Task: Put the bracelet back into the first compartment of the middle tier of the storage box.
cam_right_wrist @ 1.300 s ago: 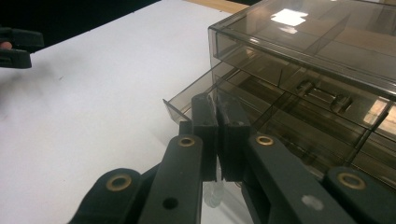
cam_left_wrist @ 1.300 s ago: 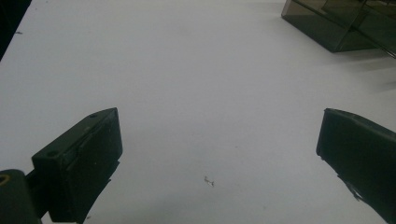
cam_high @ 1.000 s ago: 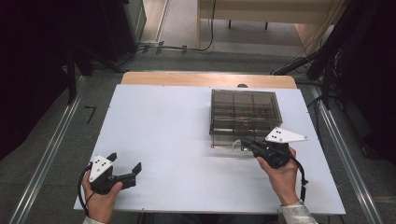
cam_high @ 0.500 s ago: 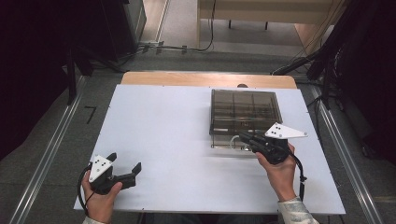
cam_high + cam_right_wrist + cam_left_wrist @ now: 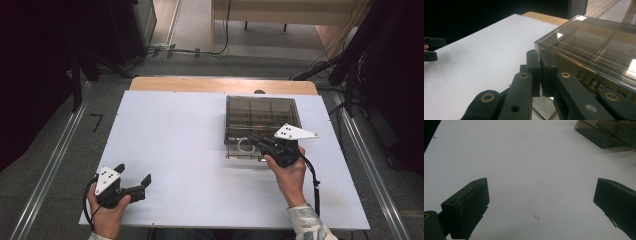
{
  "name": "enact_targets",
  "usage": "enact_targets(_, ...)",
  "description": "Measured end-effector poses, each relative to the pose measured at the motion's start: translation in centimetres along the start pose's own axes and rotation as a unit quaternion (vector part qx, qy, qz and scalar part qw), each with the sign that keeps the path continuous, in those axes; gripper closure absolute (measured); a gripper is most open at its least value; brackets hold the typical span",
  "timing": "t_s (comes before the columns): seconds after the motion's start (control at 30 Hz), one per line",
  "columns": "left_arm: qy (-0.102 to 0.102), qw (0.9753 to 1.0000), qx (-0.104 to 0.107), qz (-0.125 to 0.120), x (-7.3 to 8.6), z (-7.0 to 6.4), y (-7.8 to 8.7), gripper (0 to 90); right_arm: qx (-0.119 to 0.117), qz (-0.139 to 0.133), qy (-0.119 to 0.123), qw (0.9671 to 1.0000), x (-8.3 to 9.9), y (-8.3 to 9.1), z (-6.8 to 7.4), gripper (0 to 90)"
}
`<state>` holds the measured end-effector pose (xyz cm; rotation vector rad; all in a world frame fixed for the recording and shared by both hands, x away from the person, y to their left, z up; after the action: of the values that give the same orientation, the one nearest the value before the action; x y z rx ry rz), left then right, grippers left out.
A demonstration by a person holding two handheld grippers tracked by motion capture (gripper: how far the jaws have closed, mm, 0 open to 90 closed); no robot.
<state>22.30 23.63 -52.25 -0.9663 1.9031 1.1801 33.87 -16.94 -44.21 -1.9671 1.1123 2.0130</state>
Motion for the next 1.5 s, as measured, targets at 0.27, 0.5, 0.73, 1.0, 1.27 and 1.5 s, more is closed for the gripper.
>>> enact_targets(0.27,-0.001,1.0000,0.000,0.000,0.0,0.0,0.0,0.5,0.002,0.022,0.004,0.9997,0.5,-2.2,0.2,85.3)
enact_targets(0.5,-0.001,1.0000,0.001,0.001,0.0,0.0,0.0,0.5,0.011,0.027,-0.010,0.9995,0.9,-2.8,-0.4,85.4)
enact_targets(0.73,-0.001,1.0000,0.001,0.001,0.0,0.0,0.0,0.5,0.020,0.031,-0.019,0.9991,1.0,-3.1,-1.1,85.3)
enact_targets(1.0,0.001,1.0000,0.002,0.000,0.0,0.0,0.0,0.5,0.021,0.039,-0.022,0.9988,1.2,-3.5,-1.4,85.3)
enact_targets(1.27,0.001,1.0000,0.001,0.000,0.0,0.0,0.0,0.5,0.018,0.079,0.002,0.9967,1.7,-4.0,-0.6,85.3)
enact_targets(1.5,0.000,1.0000,0.001,0.000,0.0,0.0,0.0,0.5,0.030,0.119,0.035,0.9918,2.1,-4.4,-0.1,85.0)
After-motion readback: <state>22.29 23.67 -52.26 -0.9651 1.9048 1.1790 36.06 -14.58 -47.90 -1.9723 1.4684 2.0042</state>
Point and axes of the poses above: each handheld gripper's, and its own axes: y roughly backward along the jaws, x roughly out of its underside, z roughly to its left, the point moved 4 cm from there along -y, roughly forward along the jaws, and after that the axes turned 15 degrees about y, right-handed, at the moved point
